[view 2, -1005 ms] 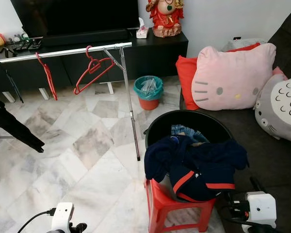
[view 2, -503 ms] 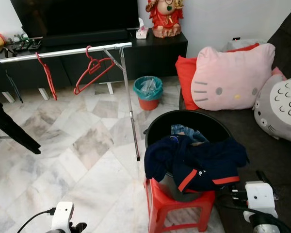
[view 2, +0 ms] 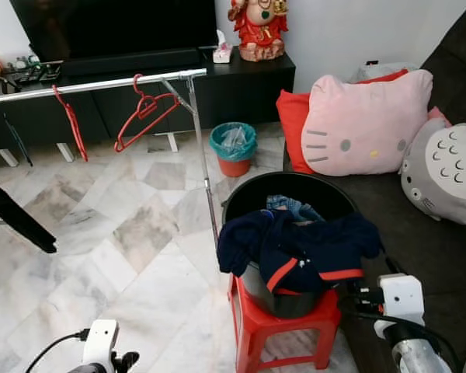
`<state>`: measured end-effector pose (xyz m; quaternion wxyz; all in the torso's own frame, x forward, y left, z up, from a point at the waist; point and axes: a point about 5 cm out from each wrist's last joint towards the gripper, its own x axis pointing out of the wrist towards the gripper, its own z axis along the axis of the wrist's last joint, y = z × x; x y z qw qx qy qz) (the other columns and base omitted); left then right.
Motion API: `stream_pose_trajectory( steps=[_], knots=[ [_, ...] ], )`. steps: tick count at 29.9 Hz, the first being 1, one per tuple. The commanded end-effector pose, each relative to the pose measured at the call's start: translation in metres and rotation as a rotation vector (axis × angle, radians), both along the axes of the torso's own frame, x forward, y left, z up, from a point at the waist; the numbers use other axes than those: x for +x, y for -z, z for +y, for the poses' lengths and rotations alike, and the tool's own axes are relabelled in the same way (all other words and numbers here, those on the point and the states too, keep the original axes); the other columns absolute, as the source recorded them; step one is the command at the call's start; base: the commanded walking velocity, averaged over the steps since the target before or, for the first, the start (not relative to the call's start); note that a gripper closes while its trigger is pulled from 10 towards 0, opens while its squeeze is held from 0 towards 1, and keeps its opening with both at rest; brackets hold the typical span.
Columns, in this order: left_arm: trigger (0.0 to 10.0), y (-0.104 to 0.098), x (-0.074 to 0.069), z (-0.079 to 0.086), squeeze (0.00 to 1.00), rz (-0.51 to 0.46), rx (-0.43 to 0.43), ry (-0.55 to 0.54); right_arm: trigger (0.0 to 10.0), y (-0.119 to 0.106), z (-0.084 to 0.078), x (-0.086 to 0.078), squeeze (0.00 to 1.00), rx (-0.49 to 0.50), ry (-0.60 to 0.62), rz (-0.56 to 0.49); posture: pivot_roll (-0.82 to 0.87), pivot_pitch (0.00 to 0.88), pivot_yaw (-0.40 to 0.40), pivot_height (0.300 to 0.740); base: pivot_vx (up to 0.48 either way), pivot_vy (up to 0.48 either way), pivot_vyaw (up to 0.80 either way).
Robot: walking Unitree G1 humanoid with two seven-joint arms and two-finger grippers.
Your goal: Hang hanger
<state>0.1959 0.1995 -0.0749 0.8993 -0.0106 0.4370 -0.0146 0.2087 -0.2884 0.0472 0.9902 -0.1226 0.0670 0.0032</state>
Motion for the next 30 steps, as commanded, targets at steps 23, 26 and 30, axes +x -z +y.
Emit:
stream_pose_trajectory(
  steps=[23, 26, 30],
  knots=[
    [10.0, -0.004, 0.008, 0.0, 0.0, -0.022, -0.01, 0.011, 10.0, -0.009, -0.015, -0.022, 0.0, -0.013, 0.035, -0.022, -0.21, 0.0, 0.085, 0.74, 0.0, 0.0, 0.0],
    [10.0, -0.004, 0.008, 0.0, 0.0, -0.021, -0.01, 0.011, 10.0, -0.013, -0.017, -0.022, 0.0, -0.016, 0.032, -0.032, -0.21, 0.0, 0.085, 0.74, 0.0, 0.0, 0.0],
    [10.0, -0.004, 0.007, 0.0, 0.0, -0.019, -0.012, 0.011, 10.0, -0.021, -0.024, -0.026, 0.0, -0.036, 0.033, -0.048, -0.21, 0.0, 0.086, 0.74, 0.0, 0.0, 0.0]
  ],
)
